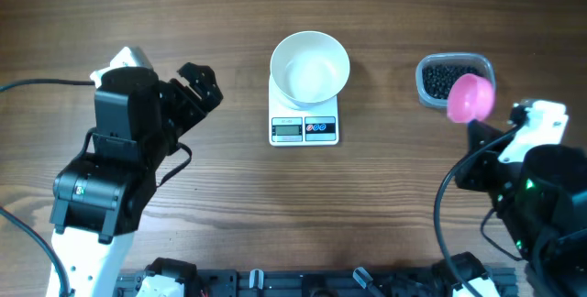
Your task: Scoop item into bowl and weigh 150g on scale
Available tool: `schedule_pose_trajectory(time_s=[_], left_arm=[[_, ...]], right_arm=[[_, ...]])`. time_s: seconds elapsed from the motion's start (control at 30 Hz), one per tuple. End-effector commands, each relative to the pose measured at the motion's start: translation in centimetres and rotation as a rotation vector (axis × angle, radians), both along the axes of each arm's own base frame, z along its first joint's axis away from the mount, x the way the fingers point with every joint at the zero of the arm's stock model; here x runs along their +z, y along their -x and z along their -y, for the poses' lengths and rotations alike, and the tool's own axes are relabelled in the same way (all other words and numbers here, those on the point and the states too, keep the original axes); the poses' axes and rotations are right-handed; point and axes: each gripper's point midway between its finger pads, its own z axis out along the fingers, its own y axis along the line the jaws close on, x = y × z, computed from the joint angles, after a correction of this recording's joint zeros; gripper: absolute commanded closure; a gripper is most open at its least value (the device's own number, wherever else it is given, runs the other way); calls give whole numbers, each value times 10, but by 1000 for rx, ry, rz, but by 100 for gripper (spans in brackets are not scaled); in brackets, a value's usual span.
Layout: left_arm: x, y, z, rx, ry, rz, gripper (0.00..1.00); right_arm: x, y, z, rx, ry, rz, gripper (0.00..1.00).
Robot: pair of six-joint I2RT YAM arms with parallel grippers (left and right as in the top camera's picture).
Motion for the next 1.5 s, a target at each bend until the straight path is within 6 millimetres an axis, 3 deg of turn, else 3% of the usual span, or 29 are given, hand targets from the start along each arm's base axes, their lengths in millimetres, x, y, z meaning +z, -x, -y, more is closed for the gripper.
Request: schedule_pose_trajectory(time_s=[0.0, 0.03, 0.1, 0.17, 0.3, 0.37, 0.5, 0.57, 0.6, 0.67, 0.77, 0.9, 1.0, 1.27, 1.47], left_arm=[[-4, -6, 7, -41, 9, -13, 90], [-11, -5, 12, -62, 19, -44, 96], [-32, 1, 17, -83, 5, -138, 96], [-66, 14, 30, -133, -25, -253, 96], [-124, 33, 87, -330, -64, -281, 96], [-140, 37, 114, -442, -130, -224, 96], [-165, 14, 147, -573, -395, -111, 96], [-182, 4, 161, -590, -379, -118, 96], [-192, -2, 181, -632, -325, -104, 96], [-200, -10, 203, -658, -250, -86, 96], [-214, -20, 207, -564, -175, -113, 96], [-224, -27, 187, -429, -226, -138, 96], [-231, -30, 189, -427, -229, -141, 96], [-274, -25, 183, -237, -107, -284, 96], [-272, -28, 188, -242, -94, -260, 96]], right_arm=[[12, -11, 13, -76, 60, -14, 96], [12, -15, 11, -84, 49, -18, 96], [10, -25, 8, -85, 51, -27, 95], [8, -32, 6, -85, 53, -32, 96], [9, -42, 2, -87, 47, -23, 96], [11, -44, 2, -87, 43, -13, 96], [16, -46, 1, -88, 34, 9, 96], [16, -46, 1, -87, 35, 9, 96], [16, -46, 1, -87, 35, 8, 96], [15, -46, 0, -85, 31, 5, 96], [14, -45, 1, -85, 33, -2, 96], [13, -45, 1, -83, 37, -2, 96], [13, -45, 1, -83, 38, -4, 96], [13, -45, 1, -83, 38, -3, 96], [13, -45, 1, -83, 38, -3, 96]])
